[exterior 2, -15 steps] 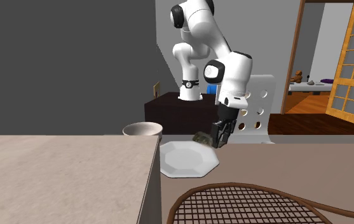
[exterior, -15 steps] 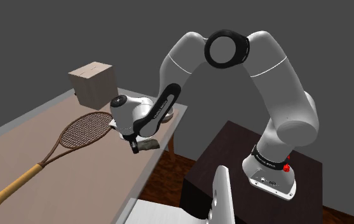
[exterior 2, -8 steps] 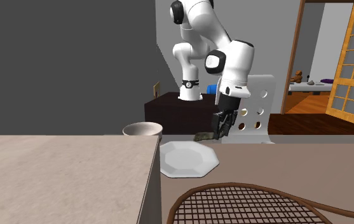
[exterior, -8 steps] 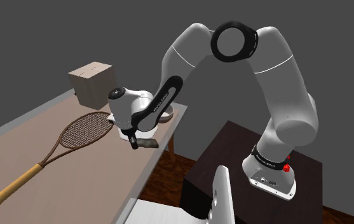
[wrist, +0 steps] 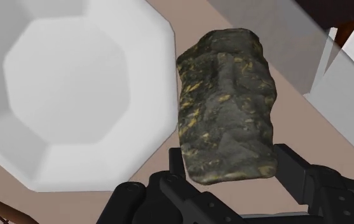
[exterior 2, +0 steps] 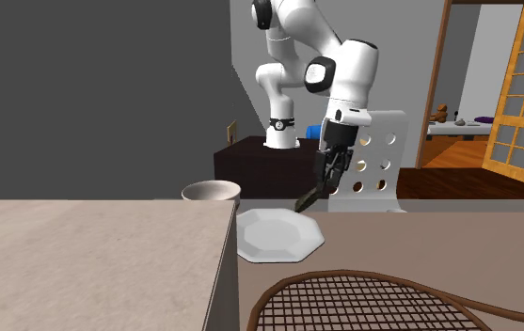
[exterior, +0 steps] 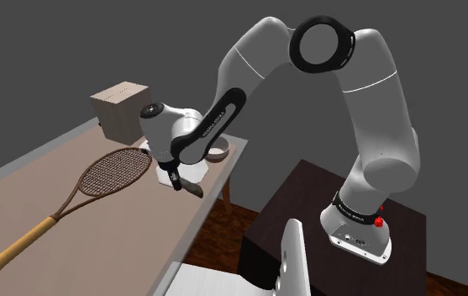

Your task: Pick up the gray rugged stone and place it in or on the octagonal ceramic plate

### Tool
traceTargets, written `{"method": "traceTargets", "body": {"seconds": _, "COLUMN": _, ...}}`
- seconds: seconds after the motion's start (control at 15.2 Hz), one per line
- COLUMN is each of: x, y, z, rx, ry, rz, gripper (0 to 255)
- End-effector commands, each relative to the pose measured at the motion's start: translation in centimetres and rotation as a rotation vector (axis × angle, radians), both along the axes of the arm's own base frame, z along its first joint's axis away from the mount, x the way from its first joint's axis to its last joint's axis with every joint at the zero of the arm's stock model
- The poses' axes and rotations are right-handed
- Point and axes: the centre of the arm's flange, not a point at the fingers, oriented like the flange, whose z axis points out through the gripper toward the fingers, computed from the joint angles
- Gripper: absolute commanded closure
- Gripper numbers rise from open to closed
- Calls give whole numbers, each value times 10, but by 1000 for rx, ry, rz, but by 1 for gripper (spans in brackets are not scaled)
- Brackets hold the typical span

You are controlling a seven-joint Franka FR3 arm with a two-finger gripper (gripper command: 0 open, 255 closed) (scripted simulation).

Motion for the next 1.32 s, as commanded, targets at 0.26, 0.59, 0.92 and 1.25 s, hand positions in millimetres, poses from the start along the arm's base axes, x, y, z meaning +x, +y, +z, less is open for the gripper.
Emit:
{"method": "traceTargets", "body": {"seconds": 0.26, "x": 58, "y": -31, "z": 7, "rx": 0, "ry": 0, "rz": 0, "gripper": 255}}
{"method": "traceTargets", "body": {"seconds": 0.59, "x": 117, "y": -62, "z": 11, "rx": 0, "ry": 0, "rz": 0, "gripper": 255}}
{"method": "traceTargets", "body": {"seconds": 0.92, "x": 139, "y": -75, "z": 7, "rx": 0, "ry": 0, "rz": -1, "gripper": 255}}
{"method": "traceTargets", "body": {"seconds": 1.25, "x": 110, "y": -91, "z": 39, "rx": 91, "ry": 112, "rz": 292, "gripper": 0}}
